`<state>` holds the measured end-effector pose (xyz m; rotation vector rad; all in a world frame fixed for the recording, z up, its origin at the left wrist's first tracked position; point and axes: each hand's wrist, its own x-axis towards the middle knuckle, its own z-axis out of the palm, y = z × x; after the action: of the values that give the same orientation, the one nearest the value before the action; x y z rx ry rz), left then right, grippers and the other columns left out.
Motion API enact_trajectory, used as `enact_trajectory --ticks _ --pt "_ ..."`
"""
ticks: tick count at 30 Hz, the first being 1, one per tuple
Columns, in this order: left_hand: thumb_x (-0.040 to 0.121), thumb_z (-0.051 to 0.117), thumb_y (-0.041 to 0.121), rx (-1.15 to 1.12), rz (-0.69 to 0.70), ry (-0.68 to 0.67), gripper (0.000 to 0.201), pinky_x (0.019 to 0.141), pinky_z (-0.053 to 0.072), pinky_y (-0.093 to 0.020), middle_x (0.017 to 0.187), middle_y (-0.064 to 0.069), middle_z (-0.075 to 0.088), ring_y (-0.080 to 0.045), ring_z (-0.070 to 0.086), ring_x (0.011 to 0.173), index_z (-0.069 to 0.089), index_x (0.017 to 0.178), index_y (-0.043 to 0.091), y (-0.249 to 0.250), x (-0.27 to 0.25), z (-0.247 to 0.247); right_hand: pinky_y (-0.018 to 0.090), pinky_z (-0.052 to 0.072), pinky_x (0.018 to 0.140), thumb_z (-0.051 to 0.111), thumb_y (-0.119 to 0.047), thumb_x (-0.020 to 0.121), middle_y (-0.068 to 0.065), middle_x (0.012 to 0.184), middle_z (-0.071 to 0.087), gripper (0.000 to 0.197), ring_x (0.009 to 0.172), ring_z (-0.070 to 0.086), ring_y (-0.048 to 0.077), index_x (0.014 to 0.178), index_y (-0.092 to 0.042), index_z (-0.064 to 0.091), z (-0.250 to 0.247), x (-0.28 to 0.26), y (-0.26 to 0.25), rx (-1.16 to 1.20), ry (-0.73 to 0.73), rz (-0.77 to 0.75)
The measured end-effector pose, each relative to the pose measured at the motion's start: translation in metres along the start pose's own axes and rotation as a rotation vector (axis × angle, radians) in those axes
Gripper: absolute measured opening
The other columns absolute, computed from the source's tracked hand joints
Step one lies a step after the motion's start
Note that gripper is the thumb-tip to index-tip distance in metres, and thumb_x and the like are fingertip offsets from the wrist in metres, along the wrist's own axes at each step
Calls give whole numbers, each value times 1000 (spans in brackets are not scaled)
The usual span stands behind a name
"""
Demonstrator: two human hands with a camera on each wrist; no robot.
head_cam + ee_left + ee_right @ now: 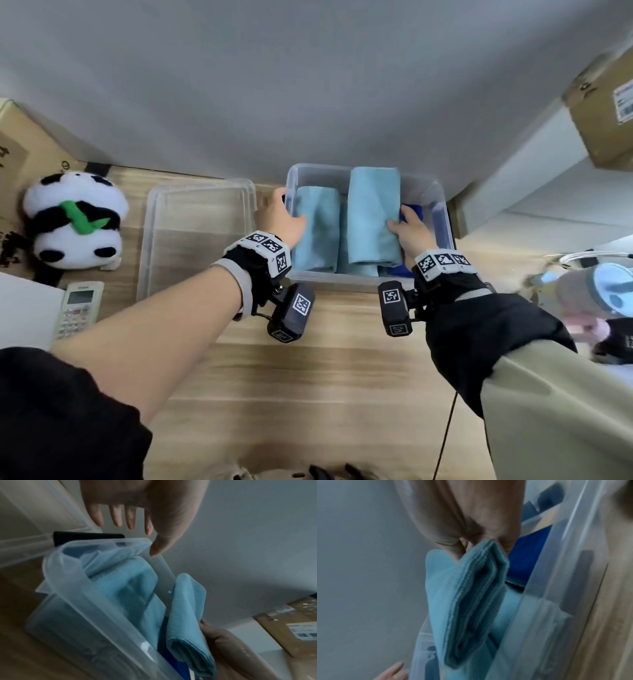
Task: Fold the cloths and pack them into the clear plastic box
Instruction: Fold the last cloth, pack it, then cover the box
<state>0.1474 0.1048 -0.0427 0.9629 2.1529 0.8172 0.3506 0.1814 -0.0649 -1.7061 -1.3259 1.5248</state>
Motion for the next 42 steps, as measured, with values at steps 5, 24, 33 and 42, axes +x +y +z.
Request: enact_trajectory --ticks 5,24,33,42 --pt "87 53 9 -19 -78 -46 62 95 35 -24 145 -8 38 -25 44 127 28 144 15 -10 8 1 49 41 103 48 -1 90 17 132 52 50 115 54 33 138 -6 37 10 33 24 -151 -48 127" --pt "83 55 3 -49 -131 -191 59 83 42 -27 139 -8 49 -17 58 94 43 138 20 -56 -20 -21 20 48 84 44 0 86 -10 108 61 33 101 56 13 109 -18 59 -34 -55 25 -39 535 -267" --pt "80 55 0 -96 -156 -213 58 63 44 -24 101 -10 63 -23 60 71 49 134 20 -93 -53 -47 27 34 86 48 -23 95 13 127 56 37 115 52 29 129 -9 49 -24 -95 76 -292 357 -71" --pt "81 62 3 -73 -102 -255 59 88 42 -26 140 -5 47 -18 51 113 45 136 17 -124 -83 -67 35 37 96 42 -17 97 14 126 54 33 118 49 31 126 -7 52 -5 -119 96 -355 350 -109"
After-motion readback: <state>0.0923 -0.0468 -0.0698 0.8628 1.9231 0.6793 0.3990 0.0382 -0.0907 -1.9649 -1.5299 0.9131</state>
